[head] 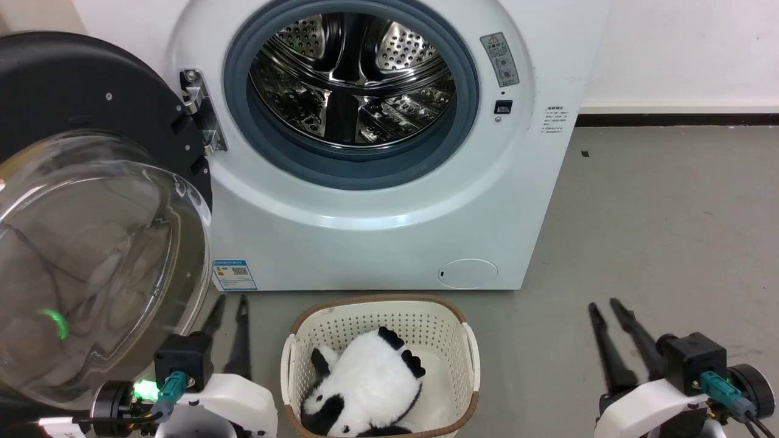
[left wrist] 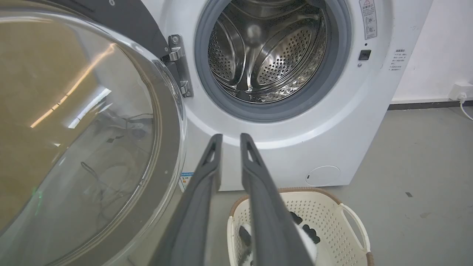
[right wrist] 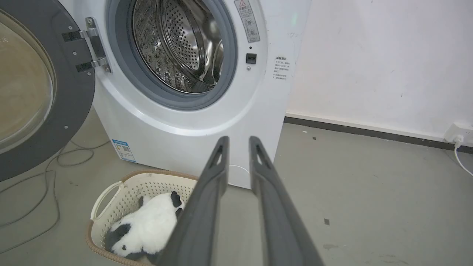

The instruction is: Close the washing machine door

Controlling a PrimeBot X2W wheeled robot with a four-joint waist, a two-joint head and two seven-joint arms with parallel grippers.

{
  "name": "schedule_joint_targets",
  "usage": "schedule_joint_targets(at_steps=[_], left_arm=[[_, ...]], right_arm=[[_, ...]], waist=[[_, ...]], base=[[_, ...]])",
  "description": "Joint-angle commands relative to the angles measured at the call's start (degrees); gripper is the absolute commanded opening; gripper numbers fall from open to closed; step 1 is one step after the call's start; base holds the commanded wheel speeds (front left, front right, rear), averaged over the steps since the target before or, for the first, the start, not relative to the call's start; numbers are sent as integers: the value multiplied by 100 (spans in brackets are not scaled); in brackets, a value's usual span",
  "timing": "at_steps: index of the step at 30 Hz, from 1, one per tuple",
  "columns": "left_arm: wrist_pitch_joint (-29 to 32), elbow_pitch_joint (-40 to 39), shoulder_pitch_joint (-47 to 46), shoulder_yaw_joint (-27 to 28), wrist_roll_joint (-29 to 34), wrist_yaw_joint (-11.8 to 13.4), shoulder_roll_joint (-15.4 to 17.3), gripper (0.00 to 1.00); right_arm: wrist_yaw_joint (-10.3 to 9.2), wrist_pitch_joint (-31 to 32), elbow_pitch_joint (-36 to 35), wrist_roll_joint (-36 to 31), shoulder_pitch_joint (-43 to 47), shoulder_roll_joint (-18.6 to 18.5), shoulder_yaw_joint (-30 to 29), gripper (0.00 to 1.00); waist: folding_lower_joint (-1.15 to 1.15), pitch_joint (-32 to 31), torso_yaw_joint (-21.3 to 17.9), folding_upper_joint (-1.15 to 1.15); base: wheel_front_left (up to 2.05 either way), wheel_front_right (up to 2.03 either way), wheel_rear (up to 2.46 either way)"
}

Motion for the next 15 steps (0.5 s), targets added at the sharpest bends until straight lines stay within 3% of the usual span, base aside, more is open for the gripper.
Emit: schedule_joint_targets(at_steps=[1, 11, 12, 13, 15], left_arm=[[-3, 1, 0, -1, -1, 0, 0, 100], [-117, 95, -25, -85, -95, -13, 0, 100], [-129, 104, -27, -94, -106, -14, 0, 76], [-141, 112, -30, -102, -115, -15, 0, 0], [-165, 126, -33, -122, -137, -20, 0, 0]], right_arm=[[0, -1, 1, 2, 1, 0, 0, 100], [0, -108, 83, 96, 31, 0, -28, 100], [0, -120, 93, 106, 33, 0, -31, 100], [0, -132, 102, 116, 35, 0, -34, 100], [0, -156, 120, 134, 41, 0, -40, 100]], waist=[[0, 0, 0, 0], [0, 1, -3, 0], [0, 1, -3, 0], [0, 1, -3, 0], [0, 1, -1, 0]], base=[[0, 0, 0], [0, 0, 0], [0, 0, 0], [0, 0, 0], [0, 0, 0]])
